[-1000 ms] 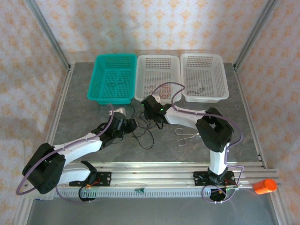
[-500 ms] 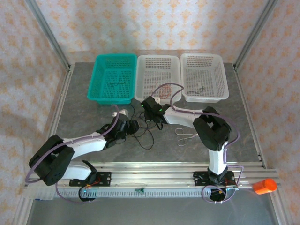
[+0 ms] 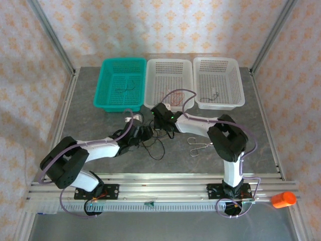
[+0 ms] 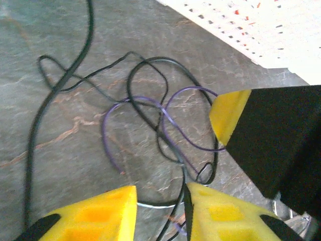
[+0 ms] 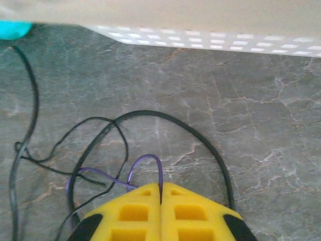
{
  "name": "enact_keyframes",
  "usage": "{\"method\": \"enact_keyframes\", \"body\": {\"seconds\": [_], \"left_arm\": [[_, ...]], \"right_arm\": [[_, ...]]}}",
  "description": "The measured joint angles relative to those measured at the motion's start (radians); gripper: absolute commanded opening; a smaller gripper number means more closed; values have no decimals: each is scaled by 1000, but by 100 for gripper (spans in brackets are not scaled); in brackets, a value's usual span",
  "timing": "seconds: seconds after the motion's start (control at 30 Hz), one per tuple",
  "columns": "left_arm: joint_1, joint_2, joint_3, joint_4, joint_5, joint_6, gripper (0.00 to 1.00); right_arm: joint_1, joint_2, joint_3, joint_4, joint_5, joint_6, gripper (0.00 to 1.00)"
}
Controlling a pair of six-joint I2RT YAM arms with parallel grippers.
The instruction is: Untangle the cables
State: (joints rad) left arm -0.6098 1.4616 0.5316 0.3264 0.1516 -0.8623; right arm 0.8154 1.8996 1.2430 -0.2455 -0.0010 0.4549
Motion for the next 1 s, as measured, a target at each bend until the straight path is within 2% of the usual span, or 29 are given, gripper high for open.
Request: {"method": "enact_keyframes", "body": {"seconds": [0.13, 0.6, 0.83, 1.0], "left_arm": [[-7, 40, 29, 17, 2, 3, 23], [-11, 174, 57, 76, 26, -2, 24], [-10, 185, 79, 76, 24, -1, 24], [-11, 185, 78, 74, 24, -1, 24]], "right_arm": [[0, -49, -13, 9, -24, 1, 0], [2, -231, -57, 13, -97, 19, 0], [4, -360, -69, 14, -143, 20, 0], [4, -444, -69, 13, -117, 16, 0]]}}
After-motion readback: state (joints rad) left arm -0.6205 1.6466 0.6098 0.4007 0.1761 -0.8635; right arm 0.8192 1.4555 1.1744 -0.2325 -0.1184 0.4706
